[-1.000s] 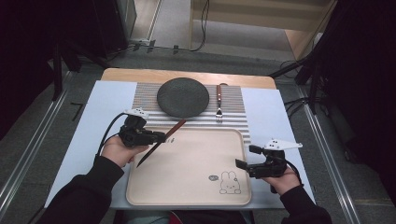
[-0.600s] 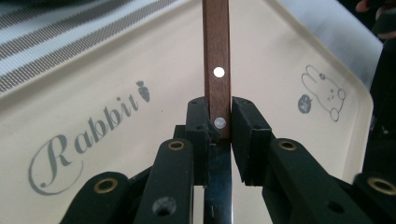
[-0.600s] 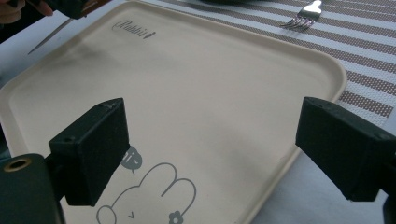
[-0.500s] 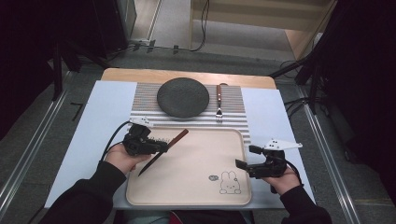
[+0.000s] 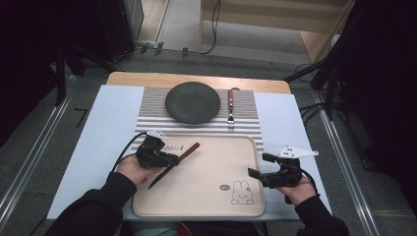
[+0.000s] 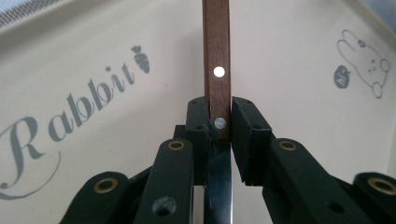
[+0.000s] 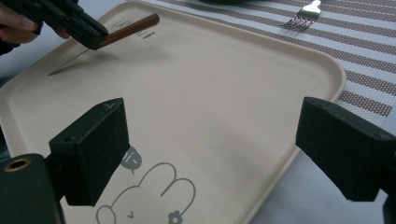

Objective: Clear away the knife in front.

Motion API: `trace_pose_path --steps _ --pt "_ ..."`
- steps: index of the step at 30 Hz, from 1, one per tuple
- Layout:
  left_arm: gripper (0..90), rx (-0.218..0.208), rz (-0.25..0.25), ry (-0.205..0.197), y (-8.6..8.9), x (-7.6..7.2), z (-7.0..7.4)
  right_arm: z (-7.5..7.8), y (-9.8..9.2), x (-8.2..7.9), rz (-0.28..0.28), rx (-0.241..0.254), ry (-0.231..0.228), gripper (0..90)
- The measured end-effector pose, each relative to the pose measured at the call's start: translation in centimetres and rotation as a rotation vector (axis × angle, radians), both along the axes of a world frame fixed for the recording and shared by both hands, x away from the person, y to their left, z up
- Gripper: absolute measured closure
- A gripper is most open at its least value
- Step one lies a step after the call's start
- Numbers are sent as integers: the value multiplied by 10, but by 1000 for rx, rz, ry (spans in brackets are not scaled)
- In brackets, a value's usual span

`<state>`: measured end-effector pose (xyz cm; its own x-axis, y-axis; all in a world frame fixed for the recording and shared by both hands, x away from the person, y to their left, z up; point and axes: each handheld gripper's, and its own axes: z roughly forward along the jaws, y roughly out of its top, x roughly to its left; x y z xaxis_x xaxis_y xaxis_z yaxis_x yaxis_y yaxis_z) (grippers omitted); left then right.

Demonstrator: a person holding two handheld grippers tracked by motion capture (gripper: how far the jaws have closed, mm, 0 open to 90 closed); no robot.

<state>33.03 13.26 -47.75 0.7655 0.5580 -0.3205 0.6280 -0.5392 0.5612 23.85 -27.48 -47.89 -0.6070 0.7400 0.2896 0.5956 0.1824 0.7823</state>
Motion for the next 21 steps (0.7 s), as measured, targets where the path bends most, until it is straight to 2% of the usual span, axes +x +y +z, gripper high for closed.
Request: trace_pose_path --steps 1,5,11,15,17,19,21 --pt "780 8 -1 11 -1 1 -3 0 0 0 0 0 0 82" --pt "780 39 -22 15 -7 0 -9 0 0 0 -1 1 0 82" --pt "757 28 -28 16 -10 -2 -12 0 0 0 0 0 2 82" --pt "531 -12 -25 36 -9 0 -10 0 0 0 -2 2 2 81" --pt "415 -69 -25 50 -7 1 -7 0 0 0 -1 3 1 82" --pt "390 -105 -24 25 -5 1 -2 0 0 0 1 1 -1 82" --pt "341 -120 -26 1 -4 1 2 0 0 0 2 0 -1 82"
